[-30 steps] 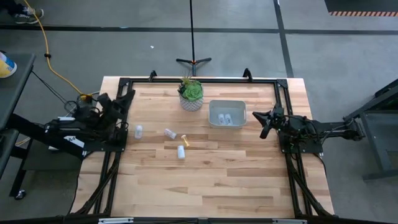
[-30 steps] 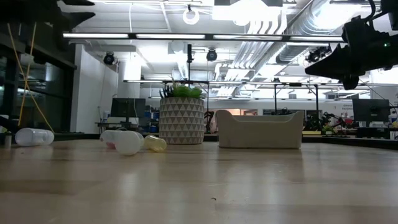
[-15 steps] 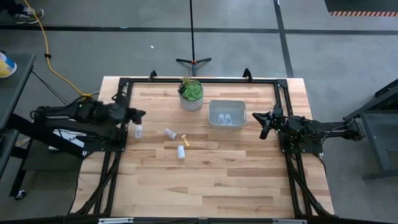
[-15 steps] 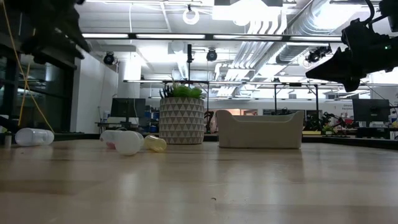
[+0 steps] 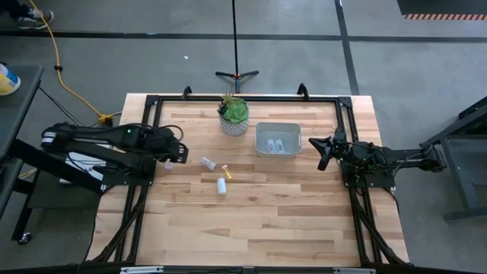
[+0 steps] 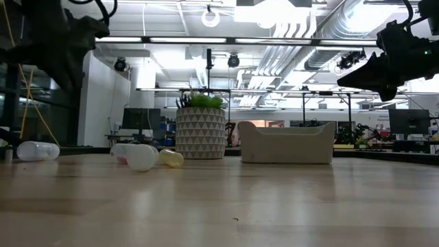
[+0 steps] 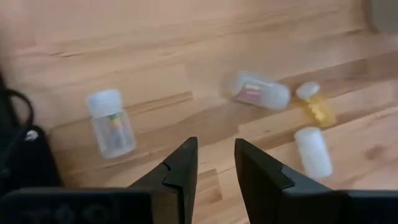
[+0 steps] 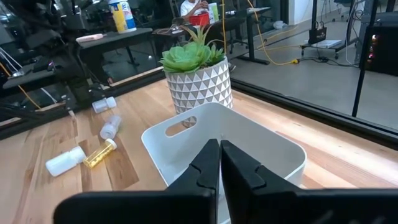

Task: Pick and place pill bottles into a basket
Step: Put the transparent medicine bottle into the gray bin

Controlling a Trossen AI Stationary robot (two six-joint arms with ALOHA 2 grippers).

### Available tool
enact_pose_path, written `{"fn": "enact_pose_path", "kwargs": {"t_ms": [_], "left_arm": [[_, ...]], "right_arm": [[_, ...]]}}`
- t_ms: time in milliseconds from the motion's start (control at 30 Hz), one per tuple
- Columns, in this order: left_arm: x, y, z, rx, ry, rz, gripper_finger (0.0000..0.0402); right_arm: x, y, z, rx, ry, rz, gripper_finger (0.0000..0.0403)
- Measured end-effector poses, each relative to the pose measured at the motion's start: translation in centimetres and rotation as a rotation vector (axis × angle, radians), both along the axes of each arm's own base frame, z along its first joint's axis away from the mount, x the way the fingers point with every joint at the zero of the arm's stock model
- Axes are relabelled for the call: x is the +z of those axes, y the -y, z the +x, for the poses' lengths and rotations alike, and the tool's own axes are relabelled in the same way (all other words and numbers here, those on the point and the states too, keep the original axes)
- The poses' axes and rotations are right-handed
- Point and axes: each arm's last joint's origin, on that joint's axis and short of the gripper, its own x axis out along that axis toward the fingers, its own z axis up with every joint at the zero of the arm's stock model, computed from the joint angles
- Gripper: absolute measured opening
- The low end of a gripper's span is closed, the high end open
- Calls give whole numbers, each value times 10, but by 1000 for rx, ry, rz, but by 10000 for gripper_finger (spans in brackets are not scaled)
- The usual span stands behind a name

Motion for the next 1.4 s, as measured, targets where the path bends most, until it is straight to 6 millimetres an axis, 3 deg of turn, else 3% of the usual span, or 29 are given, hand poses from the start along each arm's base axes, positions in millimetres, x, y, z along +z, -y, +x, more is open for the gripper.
{"fn": "enact_pose_path", "kwargs": {"t_ms": [133, 267, 433, 567, 667, 967, 1233, 1400], "left_arm": [[-8, 1, -1, 46, -127, -44, 161], [-14, 1, -5, 117, -259, -56, 220], [-17, 0, 0, 129, -266, -18, 296], [-29, 0, 4, 153, -267, -9, 325], [-42, 0, 4, 170, -296, -27, 330], [-50, -7, 18, 233, -330, 38, 315], [-54, -11, 64, 116, -14, -22, 310], [-65, -14, 59, 194, -150, -90, 300]], "right_arm": [[0, 0, 0, 0, 0, 1, 4], [0, 0, 0, 1, 0, 1, 1], [0, 0, 0, 1, -1, 0, 3], [0, 0, 0, 1, -2, 0, 2], [0, 0, 0, 1, -5, 1, 5], [-2, 0, 0, 2, -27, 0, 1], [-3, 0, 0, 1, -33, 2, 1], [-4, 0, 0, -4, -31, 30, 6]]}}
